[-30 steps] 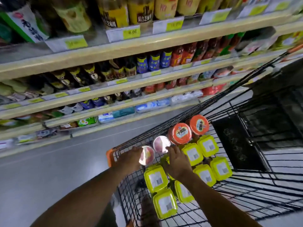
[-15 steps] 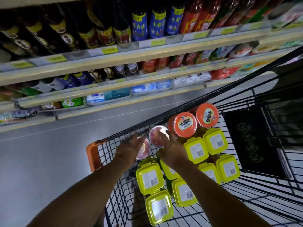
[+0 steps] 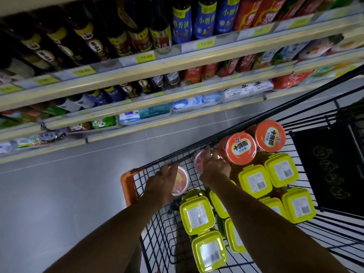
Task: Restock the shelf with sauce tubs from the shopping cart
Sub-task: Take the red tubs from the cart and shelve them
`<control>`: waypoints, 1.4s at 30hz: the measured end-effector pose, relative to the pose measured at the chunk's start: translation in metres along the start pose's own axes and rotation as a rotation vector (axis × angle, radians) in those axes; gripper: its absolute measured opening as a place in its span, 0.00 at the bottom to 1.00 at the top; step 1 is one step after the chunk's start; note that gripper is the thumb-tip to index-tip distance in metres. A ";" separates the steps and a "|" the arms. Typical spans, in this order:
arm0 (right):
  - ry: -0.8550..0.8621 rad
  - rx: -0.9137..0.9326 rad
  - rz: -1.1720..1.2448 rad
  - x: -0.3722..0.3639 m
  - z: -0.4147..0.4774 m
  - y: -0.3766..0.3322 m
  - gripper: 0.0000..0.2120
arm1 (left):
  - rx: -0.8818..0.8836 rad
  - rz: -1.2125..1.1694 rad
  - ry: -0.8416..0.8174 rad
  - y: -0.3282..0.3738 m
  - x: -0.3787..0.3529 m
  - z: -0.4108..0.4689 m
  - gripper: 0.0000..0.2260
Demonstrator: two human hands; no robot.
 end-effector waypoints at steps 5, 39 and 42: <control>0.022 -0.011 -0.069 -0.003 0.009 -0.009 0.57 | 0.018 -0.052 0.012 0.001 0.006 -0.004 0.51; 0.356 0.040 -0.044 0.176 -0.226 0.086 0.55 | -0.082 -0.254 0.227 0.031 0.163 -0.150 0.53; 0.381 0.019 -0.065 0.194 -0.250 0.086 0.58 | -0.110 -0.325 0.255 0.026 0.186 -0.175 0.54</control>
Point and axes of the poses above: each hand's wrist, its own z-axis towards the middle knuckle, its own x-axis out of the back of the hand, y = z × x, the point moved 9 cm from there along z, towards the middle knuckle, and after that the axes turned 11 degrees about -z, right-handed, at the moved point
